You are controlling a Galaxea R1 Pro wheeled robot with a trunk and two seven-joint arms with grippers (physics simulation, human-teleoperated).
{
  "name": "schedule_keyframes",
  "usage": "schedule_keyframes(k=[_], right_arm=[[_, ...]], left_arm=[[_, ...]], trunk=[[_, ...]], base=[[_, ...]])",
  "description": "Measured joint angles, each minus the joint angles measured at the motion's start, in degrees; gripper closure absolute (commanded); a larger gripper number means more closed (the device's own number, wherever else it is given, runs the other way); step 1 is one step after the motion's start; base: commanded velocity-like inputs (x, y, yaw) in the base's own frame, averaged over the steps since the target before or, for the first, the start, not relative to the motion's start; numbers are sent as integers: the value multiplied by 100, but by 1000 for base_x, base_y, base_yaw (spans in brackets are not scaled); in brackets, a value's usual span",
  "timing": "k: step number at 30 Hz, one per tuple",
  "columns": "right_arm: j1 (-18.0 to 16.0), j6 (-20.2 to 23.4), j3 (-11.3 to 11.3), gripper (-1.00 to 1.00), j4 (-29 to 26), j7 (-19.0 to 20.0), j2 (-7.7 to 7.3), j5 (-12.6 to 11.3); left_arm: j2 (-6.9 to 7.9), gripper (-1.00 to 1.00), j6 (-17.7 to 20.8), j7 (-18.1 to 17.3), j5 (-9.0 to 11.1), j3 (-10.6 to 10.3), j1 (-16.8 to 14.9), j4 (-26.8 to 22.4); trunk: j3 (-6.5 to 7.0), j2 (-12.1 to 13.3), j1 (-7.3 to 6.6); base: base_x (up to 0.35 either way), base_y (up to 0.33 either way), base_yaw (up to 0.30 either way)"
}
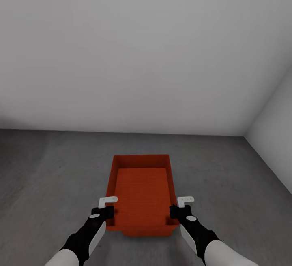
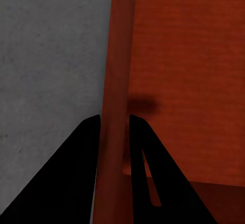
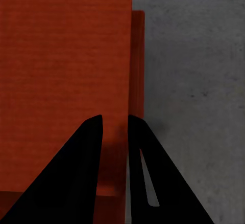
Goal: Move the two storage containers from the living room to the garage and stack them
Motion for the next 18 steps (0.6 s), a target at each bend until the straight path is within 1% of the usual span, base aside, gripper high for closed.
schedule_keyframes(k=[4,7,18], right_arm=[[0,-5,-4,100,0,0,1,2],[0,-6,-7,100,-1,0,2,4],[0,-6,-6,100,-1,-2,3,3]], left_arm=[[2,100,2,0,0,-4,1,-8],[3,100,4,0,-1,-4,0,-11],[5,100,5,0,0,-8,-1,-9]], trunk=[[0,0,-1],[0,0,0],[0,0,2]], base=[[264,0,0],[141,0,0],[15,0,0]])
